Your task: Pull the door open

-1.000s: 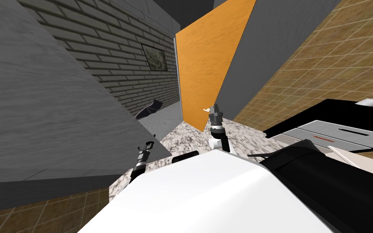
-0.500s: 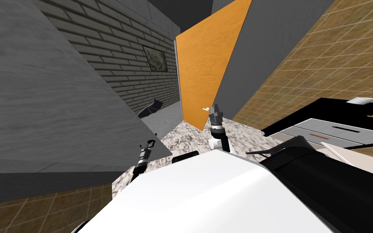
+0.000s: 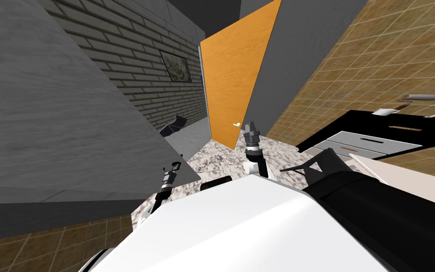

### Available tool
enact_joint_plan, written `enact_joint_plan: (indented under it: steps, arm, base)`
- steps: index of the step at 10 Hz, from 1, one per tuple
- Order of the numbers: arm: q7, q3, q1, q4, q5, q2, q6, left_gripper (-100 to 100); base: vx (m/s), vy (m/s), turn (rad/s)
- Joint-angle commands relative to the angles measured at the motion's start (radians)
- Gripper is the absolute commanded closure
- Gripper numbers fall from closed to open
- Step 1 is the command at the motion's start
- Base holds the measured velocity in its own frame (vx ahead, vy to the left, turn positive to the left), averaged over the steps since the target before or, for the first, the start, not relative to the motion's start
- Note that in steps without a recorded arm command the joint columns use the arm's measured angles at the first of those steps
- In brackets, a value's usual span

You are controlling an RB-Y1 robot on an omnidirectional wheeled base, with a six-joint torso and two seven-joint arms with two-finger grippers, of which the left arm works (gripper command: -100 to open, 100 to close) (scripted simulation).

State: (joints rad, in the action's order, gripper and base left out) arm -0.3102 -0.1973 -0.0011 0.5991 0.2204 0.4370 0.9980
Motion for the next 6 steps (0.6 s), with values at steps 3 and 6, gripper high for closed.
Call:
enact_joint_plan:
  steps: [3, 6]
  arm:
    - [-0.011, 0.001, 0.008, -0.005, -0.017, -0.003, 0.011, 100]
    - [-0.023, 0.008, 0.012, -0.013, -0.029, 0.003, 0.022, 100]
  base:
    - [-0.223, 0.061, -0.185]
    - [-0.216, 0.103, -0.210]
